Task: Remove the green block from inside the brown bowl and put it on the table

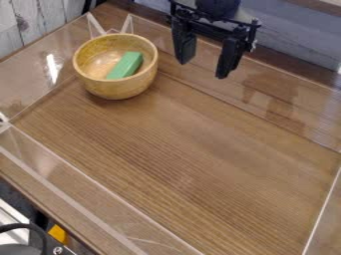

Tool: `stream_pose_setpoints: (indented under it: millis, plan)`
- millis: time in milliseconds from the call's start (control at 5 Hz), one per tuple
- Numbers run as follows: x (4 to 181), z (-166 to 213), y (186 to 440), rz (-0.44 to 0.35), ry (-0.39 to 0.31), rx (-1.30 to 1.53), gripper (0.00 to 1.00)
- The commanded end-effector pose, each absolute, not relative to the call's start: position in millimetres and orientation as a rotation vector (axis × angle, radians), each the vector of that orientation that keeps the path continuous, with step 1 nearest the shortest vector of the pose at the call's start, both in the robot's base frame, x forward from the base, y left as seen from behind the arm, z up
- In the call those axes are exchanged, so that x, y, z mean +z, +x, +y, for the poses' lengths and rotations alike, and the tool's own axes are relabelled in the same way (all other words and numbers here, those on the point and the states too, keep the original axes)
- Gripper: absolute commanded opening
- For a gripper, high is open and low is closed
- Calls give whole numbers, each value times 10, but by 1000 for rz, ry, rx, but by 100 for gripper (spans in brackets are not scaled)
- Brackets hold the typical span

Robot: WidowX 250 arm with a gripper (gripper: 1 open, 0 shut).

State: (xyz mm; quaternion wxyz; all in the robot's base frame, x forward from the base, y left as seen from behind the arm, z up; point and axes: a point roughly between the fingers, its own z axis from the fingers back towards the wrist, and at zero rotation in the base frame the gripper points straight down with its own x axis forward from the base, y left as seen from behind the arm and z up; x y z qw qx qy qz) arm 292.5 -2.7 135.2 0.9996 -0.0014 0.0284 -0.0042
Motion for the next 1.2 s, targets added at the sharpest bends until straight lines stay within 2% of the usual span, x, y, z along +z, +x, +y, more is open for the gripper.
stream_pose_setpoints:
  millis: [0,400,600,800,1000]
  plan:
    - [1283,49,2902,72,-5,-20,100]
    - [1611,371,2775,22,-6,87,100]
    - [1793,627,2859,-8,-9,176,0]
    - [1935,839,3056,-31,-12,255,100]
    - [1932,851,3075,-23,-11,283,100]
